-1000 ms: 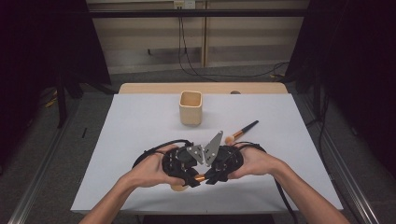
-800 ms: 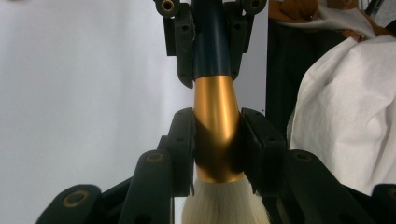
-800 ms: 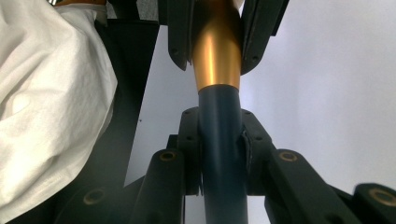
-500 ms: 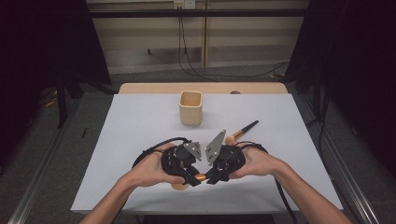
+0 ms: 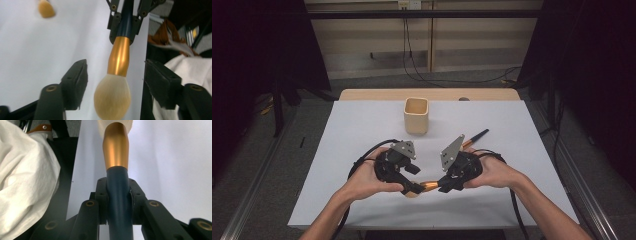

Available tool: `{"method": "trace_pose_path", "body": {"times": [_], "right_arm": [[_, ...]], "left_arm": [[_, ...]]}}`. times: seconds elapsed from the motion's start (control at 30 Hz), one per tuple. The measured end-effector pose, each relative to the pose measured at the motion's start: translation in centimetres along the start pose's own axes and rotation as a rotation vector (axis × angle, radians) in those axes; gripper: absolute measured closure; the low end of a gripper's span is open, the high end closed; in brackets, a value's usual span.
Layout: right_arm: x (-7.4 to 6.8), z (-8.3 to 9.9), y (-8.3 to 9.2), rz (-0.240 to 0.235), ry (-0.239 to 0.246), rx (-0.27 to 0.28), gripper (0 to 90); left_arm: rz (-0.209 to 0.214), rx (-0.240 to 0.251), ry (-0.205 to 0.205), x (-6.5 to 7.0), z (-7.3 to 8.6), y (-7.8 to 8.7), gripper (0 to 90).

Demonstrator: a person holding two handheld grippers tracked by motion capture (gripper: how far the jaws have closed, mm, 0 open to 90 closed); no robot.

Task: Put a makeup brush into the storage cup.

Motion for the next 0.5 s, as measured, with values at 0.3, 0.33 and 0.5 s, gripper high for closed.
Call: {"method": "trace_pose_path", "body": {"times": [0.3, 0.33, 0.5], "right_arm": [[0.5, 1.0, 0.3, 0.017, -0.071, 0.073, 74.7], [0.6, 1.1, 0.4, 0.026, -0.082, 0.085, 74.7], [0.9, 1.8, 1.1, 0.052, -0.130, 0.156, 74.7]], "left_arm": [[-0.042, 0.137, 0.097, -1.0, 1.3, 1.1, 19.6], [-0.049, 0.150, 0.111, -1.1, 1.5, 1.2, 18.4], [-0.067, 0.239, 0.160, -1.4, 2.3, 2.3, 12.0]]}}
Point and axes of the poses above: each handheld gripper's, and its own axes: y roughly backward along the jaws, z roughly out of its underside, x roughly to its right, the point moved 7 cm from there along -y, roughly forward along the jaws, and after that the axes turned 13 degrees about -x, right-handed, at the moved point
